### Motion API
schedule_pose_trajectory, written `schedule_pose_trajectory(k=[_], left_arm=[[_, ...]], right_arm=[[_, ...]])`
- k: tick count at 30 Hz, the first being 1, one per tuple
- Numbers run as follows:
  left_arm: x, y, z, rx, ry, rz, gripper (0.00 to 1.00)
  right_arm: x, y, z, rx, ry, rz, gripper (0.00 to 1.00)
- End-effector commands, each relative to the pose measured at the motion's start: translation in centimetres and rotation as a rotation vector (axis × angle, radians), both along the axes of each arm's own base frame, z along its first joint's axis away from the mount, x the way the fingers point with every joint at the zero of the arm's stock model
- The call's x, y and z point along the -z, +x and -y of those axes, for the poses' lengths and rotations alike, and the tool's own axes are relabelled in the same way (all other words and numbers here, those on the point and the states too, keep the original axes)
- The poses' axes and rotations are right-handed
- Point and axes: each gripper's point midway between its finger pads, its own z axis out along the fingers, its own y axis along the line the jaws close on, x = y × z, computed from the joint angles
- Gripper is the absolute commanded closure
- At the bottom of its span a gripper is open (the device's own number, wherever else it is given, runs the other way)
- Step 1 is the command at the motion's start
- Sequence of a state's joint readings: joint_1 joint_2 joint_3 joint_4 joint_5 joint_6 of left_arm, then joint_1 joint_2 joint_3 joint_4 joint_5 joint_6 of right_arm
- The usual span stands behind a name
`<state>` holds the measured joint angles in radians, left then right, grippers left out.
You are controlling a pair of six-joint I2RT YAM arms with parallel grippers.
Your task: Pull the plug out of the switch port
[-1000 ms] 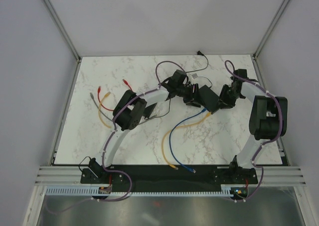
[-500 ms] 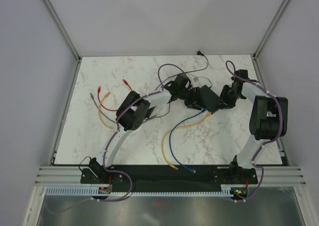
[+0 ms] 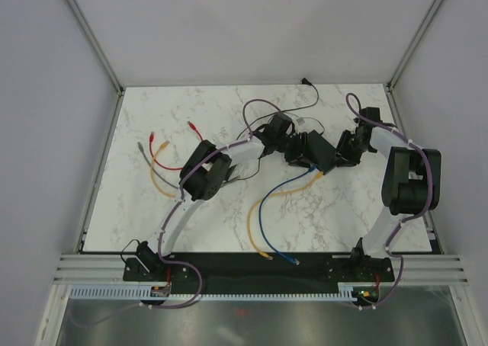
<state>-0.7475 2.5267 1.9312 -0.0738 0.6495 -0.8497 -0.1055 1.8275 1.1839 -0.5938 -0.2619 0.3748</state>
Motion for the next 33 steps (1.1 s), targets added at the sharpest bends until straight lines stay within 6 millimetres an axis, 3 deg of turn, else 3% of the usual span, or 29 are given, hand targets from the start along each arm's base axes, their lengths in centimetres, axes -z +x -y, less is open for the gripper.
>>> schedule_pose_trajectory(k=[1, 9, 13, 20, 33], left_arm=[[3.6, 0.2, -0.5, -0.074, 0.106, -0.037, 0.46], [4.3, -0.3, -0.2, -0.085, 0.144, 0.001, 0.47], [4.4, -0.6, -0.2, -0.064, 0.145, 0.022, 0.56], [4.1, -1.1, -0.5, -0.028, 0.125, 0.072, 0.61], [3.6, -2.4, -0.1, 0.079, 0.031, 0.114, 0.58]], right_arm=[[1.7, -0.5, -0.9, -0.015, 0.014, -0.018, 0.57], [1.5, -0.2, -0.8, -0.019, 0.010, -0.008, 0.57], [1.6, -0.2, -0.8, -0.019, 0.011, -0.011, 0.57], [1.6, -0.2, -0.6, -0.016, 0.006, -0.013, 0.57], [1.8, -0.2, -0.6, -0.024, 0.004, -0.018, 0.57]])
